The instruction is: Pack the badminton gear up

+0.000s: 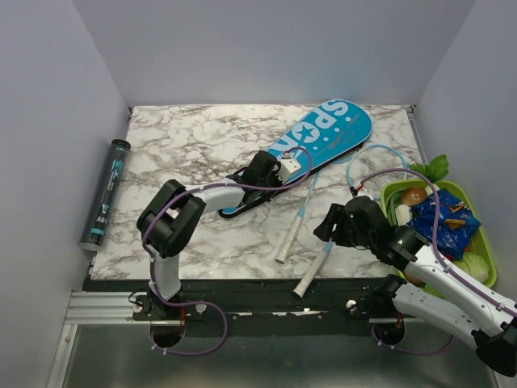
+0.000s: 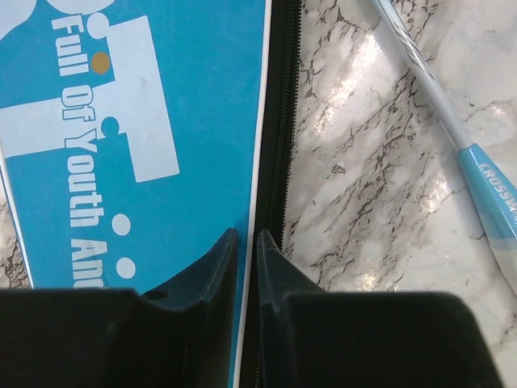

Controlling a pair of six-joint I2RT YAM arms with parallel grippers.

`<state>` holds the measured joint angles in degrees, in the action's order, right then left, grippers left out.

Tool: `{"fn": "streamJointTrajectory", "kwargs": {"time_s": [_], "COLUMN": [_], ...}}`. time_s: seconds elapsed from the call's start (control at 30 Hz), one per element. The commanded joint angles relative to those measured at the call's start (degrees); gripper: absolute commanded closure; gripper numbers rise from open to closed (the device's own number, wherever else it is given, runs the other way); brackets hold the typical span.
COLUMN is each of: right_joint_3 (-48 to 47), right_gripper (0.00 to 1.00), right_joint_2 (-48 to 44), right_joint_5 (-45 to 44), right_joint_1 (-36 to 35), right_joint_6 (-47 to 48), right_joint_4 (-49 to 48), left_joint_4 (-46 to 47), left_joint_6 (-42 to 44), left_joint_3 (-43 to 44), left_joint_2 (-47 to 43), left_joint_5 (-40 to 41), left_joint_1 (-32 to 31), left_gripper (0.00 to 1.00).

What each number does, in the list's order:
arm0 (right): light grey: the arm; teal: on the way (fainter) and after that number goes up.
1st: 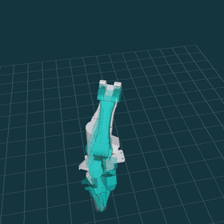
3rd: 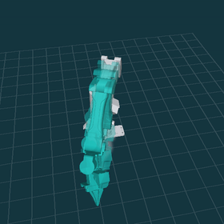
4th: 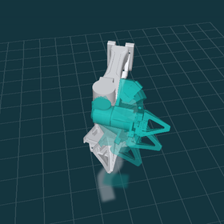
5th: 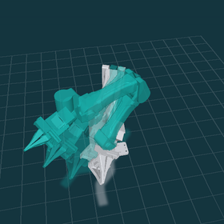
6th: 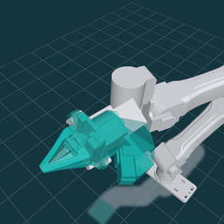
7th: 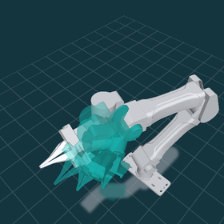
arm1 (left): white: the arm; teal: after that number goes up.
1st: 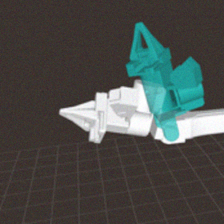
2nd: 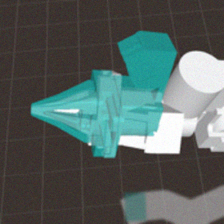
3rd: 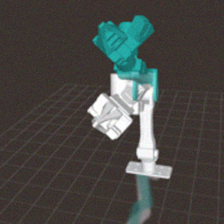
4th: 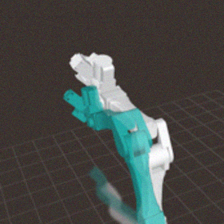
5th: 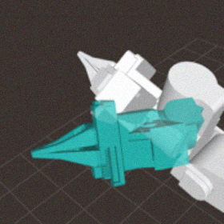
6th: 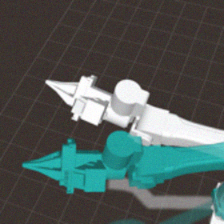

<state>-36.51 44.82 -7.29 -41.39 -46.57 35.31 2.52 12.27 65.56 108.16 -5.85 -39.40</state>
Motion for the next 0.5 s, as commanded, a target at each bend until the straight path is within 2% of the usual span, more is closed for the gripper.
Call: {"fn": "streamJointTrajectory", "kwargs": {"time_s": [0.0, 0.03, 0.07, 0.13, 0.27, 0.47], "right_joint_3": [1.4, 1.4, 1.7, 1.8, 2.1, 2.4], "right_gripper": [0.33, 0.33, 0.33, 0.33, 0.33, 0.33], "right_joint_2": [-0.6, -0.6, -0.6, -0.6, -0.5, -0.4], "right_joint_5": [1.6, 1.6, 1.8, 1.9, 2.5, 2.5], "right_joint_1": [0.2, 0.2, 0.2, 0.2, 0.2, 0.2], "right_joint_6": [-1.1, -1.2, -1.2, -1.2, -1.2, -1.2], "right_joint_4": [-1.7, -1.9, -1.9, -2.3, -2.7, -2.8], "left_joint_4": [1.0, 1.1, 0.8, 0.6, 0.8, 1.5], "left_joint_6": [-0.6, -0.8, -0.8, -1.0, -1.3, -1.1], "left_joint_3": [0.4, 0.4, 0.6, 0.7, 0.8, 0.7], "left_joint_2": [1.3, 1.4, 1.5, 1.9, 2.3, 3.2], "left_joint_5": [-0.9, -0.6, -0.5, -0.4, 0.7, 2.2], "left_joint_1": [-0.2, -0.1, -0.2, -0.1, -0.1, -0.2], "left_gripper": [0.74, 0.72, 0.58, 0.48, 0.41, 0.41]}}
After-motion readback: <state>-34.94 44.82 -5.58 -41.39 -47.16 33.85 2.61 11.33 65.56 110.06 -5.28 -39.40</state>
